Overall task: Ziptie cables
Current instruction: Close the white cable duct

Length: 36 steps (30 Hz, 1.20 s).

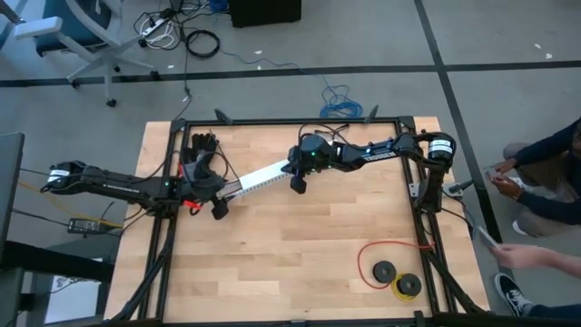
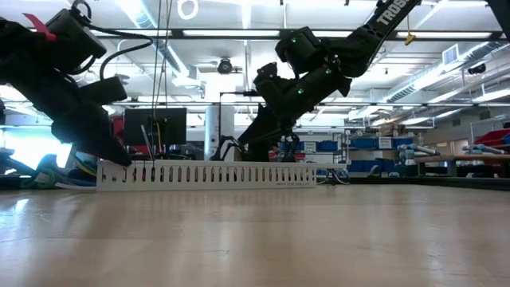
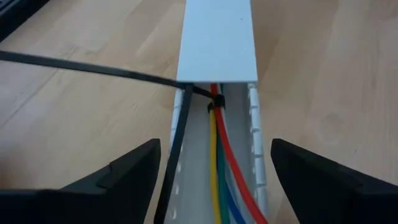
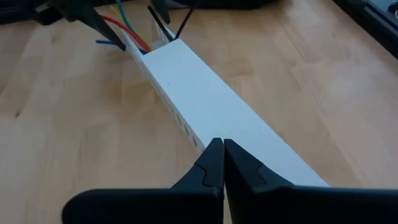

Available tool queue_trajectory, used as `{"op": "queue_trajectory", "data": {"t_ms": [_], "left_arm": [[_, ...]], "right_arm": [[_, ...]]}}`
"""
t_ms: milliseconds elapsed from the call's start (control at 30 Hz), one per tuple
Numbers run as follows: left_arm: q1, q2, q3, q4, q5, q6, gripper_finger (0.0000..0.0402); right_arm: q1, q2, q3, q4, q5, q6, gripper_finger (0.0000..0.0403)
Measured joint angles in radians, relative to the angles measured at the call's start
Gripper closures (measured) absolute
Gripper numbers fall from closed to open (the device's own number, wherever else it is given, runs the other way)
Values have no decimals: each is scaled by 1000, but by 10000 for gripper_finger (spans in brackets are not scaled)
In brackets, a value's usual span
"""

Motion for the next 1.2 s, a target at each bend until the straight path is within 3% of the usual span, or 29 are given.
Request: {"op": "queue_trajectory", "data": {"t_ms": [500, 733, 900, 1200], "left_arm": [[36, 257, 0, 205, -12, 36, 90], [42, 309, 0, 248, 10, 30, 136], [42, 309, 1, 251, 11, 31, 168], [42, 309, 2, 253, 12, 40, 171]], "right_arm": [[22, 0, 0, 12, 2, 8, 403], [22, 0, 0, 12, 9, 8, 403], [22, 0, 0, 3, 105, 8, 403], [22, -1, 0, -114, 248, 61, 403]]}}
